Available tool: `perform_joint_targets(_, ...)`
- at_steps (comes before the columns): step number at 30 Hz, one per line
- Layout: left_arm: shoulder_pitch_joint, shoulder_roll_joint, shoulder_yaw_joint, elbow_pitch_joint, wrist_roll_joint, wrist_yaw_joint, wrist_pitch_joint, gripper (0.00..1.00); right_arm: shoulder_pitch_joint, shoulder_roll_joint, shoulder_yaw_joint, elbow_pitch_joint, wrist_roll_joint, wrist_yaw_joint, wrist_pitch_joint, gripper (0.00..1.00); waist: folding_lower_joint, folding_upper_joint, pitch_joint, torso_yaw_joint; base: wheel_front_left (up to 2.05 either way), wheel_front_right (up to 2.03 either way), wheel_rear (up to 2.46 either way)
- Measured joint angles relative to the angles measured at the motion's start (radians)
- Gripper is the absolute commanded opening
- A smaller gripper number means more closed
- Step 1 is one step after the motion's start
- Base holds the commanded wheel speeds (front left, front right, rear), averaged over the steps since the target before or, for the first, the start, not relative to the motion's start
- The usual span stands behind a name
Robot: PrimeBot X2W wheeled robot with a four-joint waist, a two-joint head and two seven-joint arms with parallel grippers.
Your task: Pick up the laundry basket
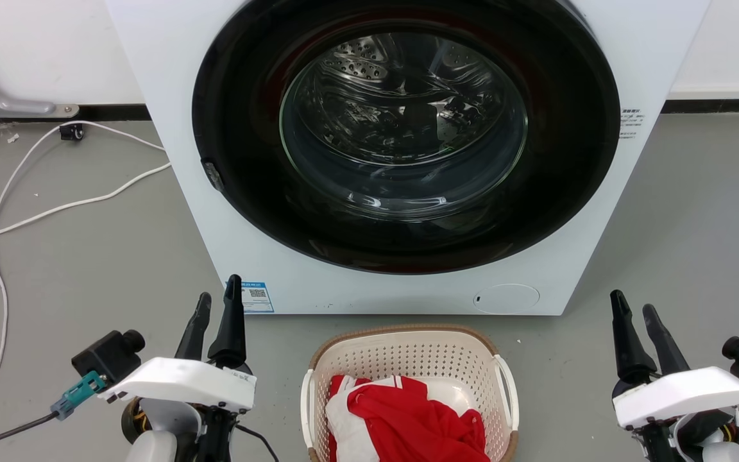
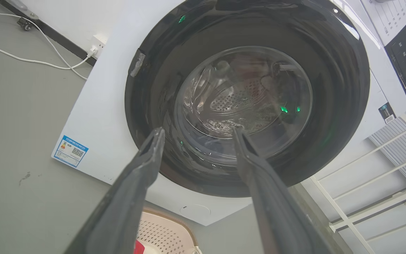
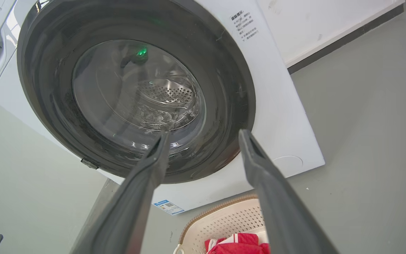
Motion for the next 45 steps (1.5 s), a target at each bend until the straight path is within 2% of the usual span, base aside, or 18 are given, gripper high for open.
perform_joint_targets(25,-0.04,0.011,-0.041,0.041,0.396,0.023,-0.072,1.0,0.01,0.0,0.012,-0.043,-0.368,0.0,0.003,1.0,0.0,0.0,0.001,-0.009,0.0,0.0,0.0)
perform_joint_targets(45,-0.065,0.031,-0.086,0.085,0.588,0.049,-0.115,1.0,0.011,0.0,0.033,-0.062,-0.557,0.0,-0.012,1.0,0.0,0.0,-0.001,-0.009,0.0,0.0,0.0)
